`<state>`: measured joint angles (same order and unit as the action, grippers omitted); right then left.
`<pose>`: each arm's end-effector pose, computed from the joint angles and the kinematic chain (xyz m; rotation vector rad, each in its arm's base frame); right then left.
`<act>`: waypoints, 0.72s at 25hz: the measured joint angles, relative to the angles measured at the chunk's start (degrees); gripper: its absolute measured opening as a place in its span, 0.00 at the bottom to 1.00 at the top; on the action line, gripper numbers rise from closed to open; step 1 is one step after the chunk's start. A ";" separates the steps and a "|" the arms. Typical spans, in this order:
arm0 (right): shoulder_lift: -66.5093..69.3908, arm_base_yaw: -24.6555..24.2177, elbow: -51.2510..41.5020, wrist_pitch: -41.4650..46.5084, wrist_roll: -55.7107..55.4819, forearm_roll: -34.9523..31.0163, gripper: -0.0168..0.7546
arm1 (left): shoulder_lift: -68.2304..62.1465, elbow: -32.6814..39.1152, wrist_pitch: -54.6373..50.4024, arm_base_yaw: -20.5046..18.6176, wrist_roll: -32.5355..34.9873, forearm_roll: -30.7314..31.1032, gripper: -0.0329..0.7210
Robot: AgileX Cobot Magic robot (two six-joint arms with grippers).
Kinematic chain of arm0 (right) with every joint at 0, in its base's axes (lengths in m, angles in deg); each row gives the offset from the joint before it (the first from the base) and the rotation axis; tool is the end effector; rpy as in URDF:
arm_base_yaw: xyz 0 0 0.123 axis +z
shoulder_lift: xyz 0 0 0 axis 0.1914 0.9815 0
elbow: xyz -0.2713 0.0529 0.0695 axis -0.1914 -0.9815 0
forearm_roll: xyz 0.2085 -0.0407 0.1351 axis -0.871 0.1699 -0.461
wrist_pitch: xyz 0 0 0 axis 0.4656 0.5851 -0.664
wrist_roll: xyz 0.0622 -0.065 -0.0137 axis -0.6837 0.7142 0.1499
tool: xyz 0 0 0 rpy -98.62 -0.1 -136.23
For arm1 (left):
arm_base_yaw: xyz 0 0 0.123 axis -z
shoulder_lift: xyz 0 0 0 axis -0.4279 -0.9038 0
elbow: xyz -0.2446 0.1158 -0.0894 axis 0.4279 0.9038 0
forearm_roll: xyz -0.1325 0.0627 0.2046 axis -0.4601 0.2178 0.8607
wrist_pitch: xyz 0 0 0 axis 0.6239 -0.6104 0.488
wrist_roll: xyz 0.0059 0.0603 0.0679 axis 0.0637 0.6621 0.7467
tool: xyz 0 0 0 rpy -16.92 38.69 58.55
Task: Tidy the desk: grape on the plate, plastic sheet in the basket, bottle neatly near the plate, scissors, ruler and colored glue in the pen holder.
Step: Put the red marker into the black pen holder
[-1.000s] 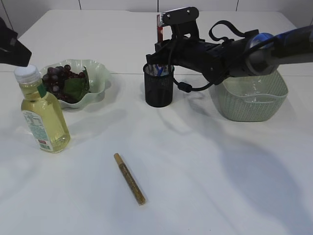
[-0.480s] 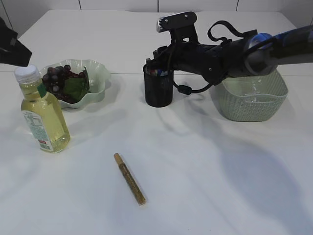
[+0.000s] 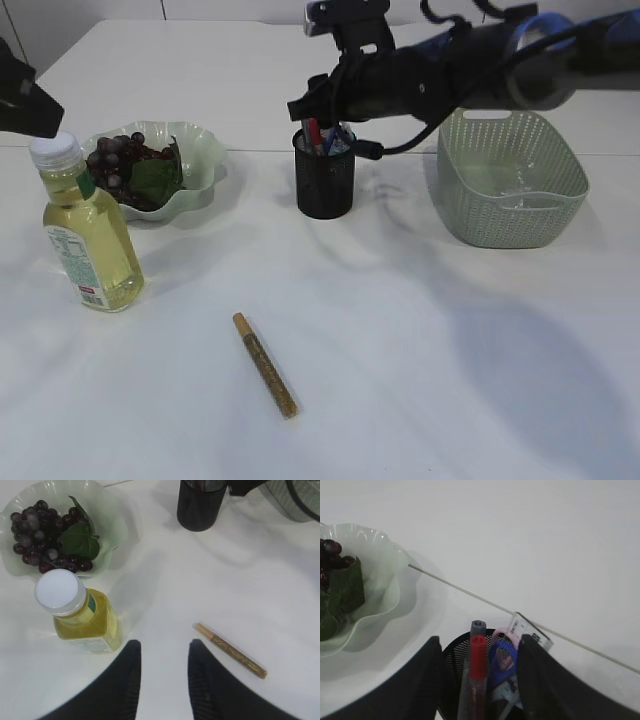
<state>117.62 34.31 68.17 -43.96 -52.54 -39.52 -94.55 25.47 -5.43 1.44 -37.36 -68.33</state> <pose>0.4701 0.2006 0.2199 -0.4802 2.0009 0.1903 0.2226 -0.1058 0.3596 0.3849 2.3405 -0.2054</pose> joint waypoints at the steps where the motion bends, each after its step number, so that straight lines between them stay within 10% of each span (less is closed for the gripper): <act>1: -1.16 0.00 0.98 2.65 0.00 -0.81 0.53 | 0.00 0.00 -0.28 0.00 0.00 0.00 0.36; 12: -6.43 0.08 17.23 55.06 0.00 -15.89 0.47 | 0.00 0.00 -7.92 0.00 0.00 -0.22 0.36; 18: -6.65 0.34 22.45 64.74 0.00 -19.32 0.44 | 0.00 0.00 -15.08 0.00 0.00 -2.07 0.36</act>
<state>110.98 34.65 90.62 20.79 -52.54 -58.84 -94.55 25.47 -20.51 1.44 -37.36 -70.40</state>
